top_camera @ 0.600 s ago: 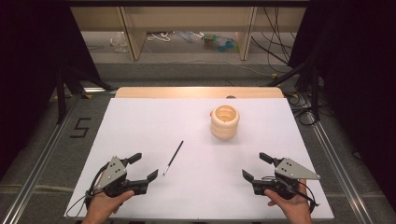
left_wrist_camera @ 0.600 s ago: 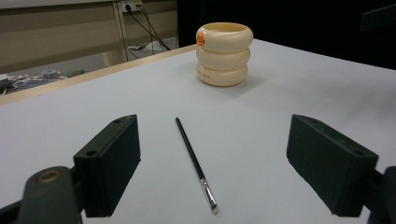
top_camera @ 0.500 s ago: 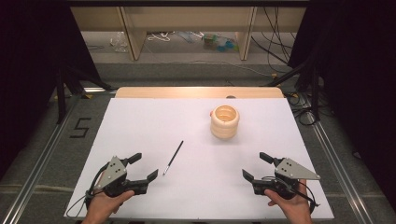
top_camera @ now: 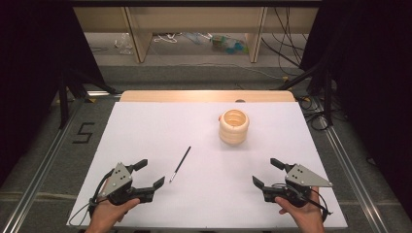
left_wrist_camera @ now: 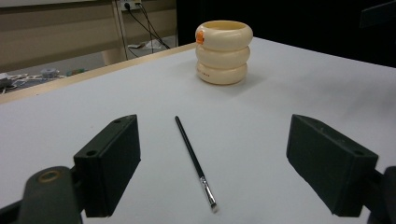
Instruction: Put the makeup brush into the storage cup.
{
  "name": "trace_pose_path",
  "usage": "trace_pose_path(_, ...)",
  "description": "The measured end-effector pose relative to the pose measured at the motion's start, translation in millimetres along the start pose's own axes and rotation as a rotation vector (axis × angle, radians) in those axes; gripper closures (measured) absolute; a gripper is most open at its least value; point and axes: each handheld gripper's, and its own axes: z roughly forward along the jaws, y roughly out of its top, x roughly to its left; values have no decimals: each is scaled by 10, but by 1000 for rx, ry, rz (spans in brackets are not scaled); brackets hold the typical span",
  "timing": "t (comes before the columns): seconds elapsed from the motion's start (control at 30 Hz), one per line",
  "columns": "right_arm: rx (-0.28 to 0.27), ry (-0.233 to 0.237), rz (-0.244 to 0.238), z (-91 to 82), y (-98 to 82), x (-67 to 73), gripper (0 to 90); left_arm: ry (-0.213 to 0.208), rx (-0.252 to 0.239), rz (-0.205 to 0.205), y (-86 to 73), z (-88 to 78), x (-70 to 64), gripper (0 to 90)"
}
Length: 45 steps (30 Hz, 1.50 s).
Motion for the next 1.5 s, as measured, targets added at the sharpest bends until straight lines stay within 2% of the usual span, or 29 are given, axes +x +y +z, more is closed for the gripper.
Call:
trace_pose_path(0.1,-31,-19,-28,10,1,-13,166,1,3,0,-1,3,4,173)
trace_pose_path(0.23,-35,-14,-28,15,-2,-17,166,-1,7,-2,-1,12,4,172)
trace_pose_path(0.33,-16,-12,-27,5,0,-18,166,-11,0,-18,9,20,-3,172)
trace_pose_path(0.37,3,0,-8,-2,-4,-7,166,-15,-3,-16,10,30,-3,172)
trace_pose_path(0.43,5,-6,-12,-2,-7,-11,166,-12,7,-13,14,34,-4,172)
trace_pose_path(0.47,-20,-25,-33,7,-19,-33,166,-14,11,-20,12,57,-11,172)
trace_pose_path(0.5,-22,-16,-25,9,-25,-36,166,-20,13,-10,15,64,-6,171)
trace_pose_path(0.53,3,-4,-8,-7,-26,-34,166,-24,12,-13,14,77,-7,171)
trace_pose_path(0.57,-6,-20,-8,-10,-30,-40,166,-24,12,-13,14,77,-7,170)
trace_pose_path(0.67,-26,-19,-8,-1,-44,-48,167,-19,25,-11,24,105,3,170)
trace_pose_path(0.7,-5,-23,-14,-18,-41,-50,168,-13,28,-14,28,116,3,170)
trace_pose_path(0.77,1,-30,-18,-19,-50,-53,168,-19,29,-9,34,134,11,170)
trace_pose_path(0.87,4,-30,-14,-19,-50,-51,168,-23,45,-11,33,181,2,170)
trace_pose_path(0.93,-5,-28,-28,-5,-48,-58,168,-25,73,7,46,202,-8,174)
trace_pose_path(0.97,10,-23,-4,-3,-52,-35,168,-20,79,0,52,205,-15,176)
trace_pose_path(1.0,10,-23,-4,-3,-52,-35,168,-20,79,0,52,205,-15,176)
trace_pose_path(1.03,19,-33,-27,-14,-49,-45,169,-20,78,-1,72,211,-13,177)
trace_pose_path(1.07,-3,-24,-30,8,-58,-48,169,-24,81,-4,83,216,-13,177)
trace_pose_path(1.1,0,-26,-28,5,-61,-47,169,-24,81,-4,83,216,-13,176)
trace_pose_path(1.13,26,-25,-11,-15,-59,-33,169,-24,84,5,96,225,-7,176)
trace_pose_path(1.17,14,-39,-14,-13,-63,-32,169,-34,99,0,118,264,-6,176)
trace_pose_path(1.23,16,-38,-25,-25,-62,-41,170,-39,113,15,131,309,-5,181)
trace_pose_path(1.3,22,-40,-20,-36,-63,-31,170,-41,126,14,132,348,-5,183)
trace_pose_path(1.33,45,-36,-25,-55,-56,-29,170,-42,134,21,137,361,2,183)
trace_pose_path(1.37,16,-39,-23,-39,-63,-18,170,-40,139,14,139,375,4,186)
trace_pose_path(1.5,16,-42,-32,-50,-37,9,170,-43,173,23,159,414,5,192)
